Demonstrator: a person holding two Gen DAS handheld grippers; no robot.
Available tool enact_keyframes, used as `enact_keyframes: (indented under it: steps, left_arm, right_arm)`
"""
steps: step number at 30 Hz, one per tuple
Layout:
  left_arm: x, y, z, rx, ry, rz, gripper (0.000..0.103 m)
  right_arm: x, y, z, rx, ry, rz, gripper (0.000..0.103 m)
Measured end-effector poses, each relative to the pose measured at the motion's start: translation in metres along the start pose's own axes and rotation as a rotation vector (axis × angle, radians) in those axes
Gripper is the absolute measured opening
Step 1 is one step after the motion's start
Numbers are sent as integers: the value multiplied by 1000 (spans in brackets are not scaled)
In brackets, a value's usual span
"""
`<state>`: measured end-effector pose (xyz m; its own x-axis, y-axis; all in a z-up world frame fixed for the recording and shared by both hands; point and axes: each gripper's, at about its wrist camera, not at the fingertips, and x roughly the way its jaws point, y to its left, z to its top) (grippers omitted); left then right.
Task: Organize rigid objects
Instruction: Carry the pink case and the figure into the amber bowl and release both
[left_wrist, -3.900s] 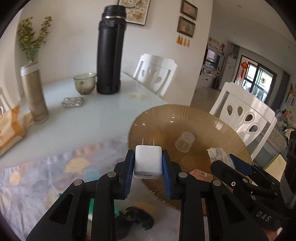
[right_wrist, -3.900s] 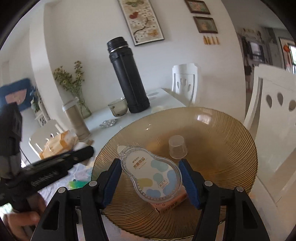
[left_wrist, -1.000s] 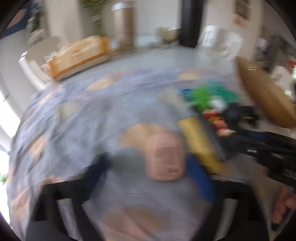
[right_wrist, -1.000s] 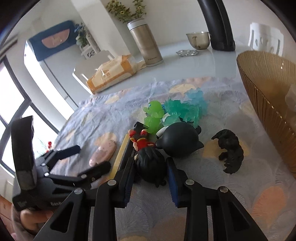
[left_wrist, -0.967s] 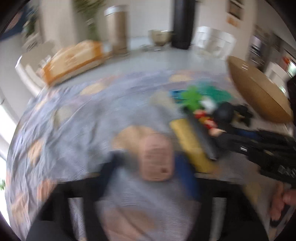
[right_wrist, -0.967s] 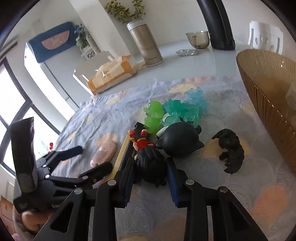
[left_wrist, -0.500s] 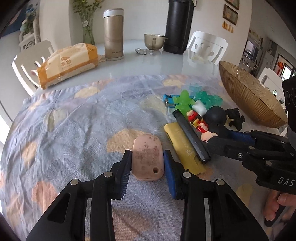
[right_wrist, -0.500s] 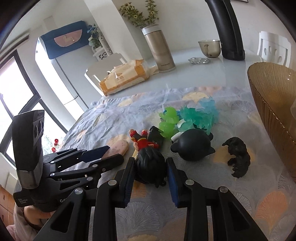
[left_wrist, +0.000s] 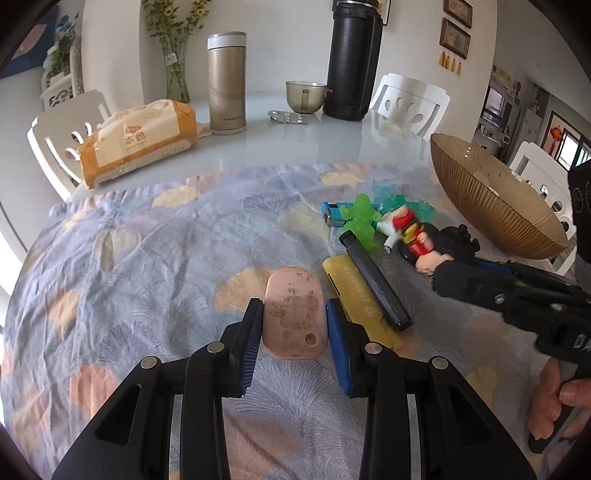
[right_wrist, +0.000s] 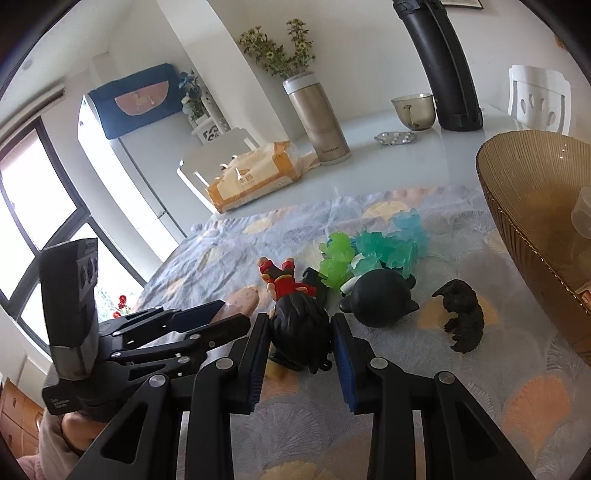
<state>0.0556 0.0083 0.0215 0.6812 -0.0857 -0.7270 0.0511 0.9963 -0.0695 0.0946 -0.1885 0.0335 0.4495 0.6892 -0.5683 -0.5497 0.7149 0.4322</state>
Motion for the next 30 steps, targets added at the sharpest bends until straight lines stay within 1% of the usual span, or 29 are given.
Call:
enact_keyframes:
  steps: [5, 11, 15, 16, 18, 19, 23, 26, 30]
  left_arm:
    - [-4, 2, 0, -13, -20, 14, 32]
    - [-8, 12, -1, -67, -45, 21, 32]
    - [-11, 19, 0, -113, -71, -13, 32]
    - [-12, 19, 1, -118, -87, -27, 32]
    - [-12, 15, 7, -106, -100, -24, 32]
    - [-11, 11, 12, -98, -100, -23, 32]
    - [-13, -11, 35, -94, -129, -84, 32]
    - [-12, -38, 51, -43, -152, -102, 32]
    - [-8, -72, 71, 4, -158, -152, 32]
  right_arm:
    - [-13, 1, 4, 14, -59, 44, 33]
    - [-33, -2, 9, 38, -140, 81, 33]
    - [-54, -10, 13, 70, -217, 99, 33]
    - [-59, -13, 14, 80, -234, 102, 33]
    - [-68, -19, 15, 104, -270, 103, 33]
    - [-72, -23, 16, 114, -283, 97, 33]
    - [-86, -41, 19, 170, -327, 61, 33]
    - [-98, -56, 18, 220, -353, 28, 33]
    - [-116, -73, 18, 255, -403, -41, 33]
